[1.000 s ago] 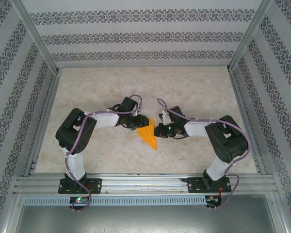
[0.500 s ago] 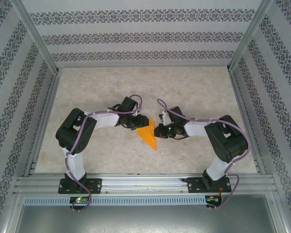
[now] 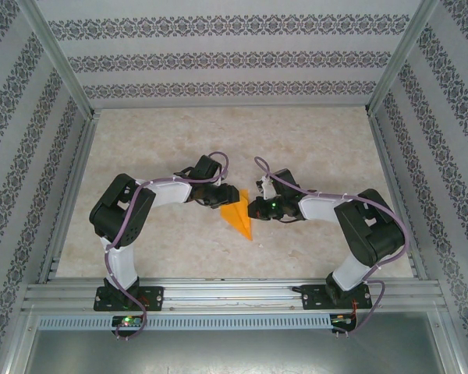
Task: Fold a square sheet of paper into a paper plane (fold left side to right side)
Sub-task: Fourth fold the wing at the center of the table.
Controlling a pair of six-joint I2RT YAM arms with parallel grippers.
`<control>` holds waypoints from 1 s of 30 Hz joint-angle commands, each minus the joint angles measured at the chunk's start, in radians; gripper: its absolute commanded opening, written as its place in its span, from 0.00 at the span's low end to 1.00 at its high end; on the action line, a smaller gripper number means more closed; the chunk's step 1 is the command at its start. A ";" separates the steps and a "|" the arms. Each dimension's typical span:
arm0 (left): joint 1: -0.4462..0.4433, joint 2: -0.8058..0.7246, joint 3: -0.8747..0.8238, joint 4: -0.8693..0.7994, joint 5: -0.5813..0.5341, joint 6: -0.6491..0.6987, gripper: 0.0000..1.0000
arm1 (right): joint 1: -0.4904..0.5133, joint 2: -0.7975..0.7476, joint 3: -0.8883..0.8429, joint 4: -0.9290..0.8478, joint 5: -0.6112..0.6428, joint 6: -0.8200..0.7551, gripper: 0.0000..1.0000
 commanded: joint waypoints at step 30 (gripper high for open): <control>-0.006 0.027 -0.007 -0.101 -0.063 0.022 0.46 | 0.016 0.061 0.025 -0.043 0.038 -0.016 0.00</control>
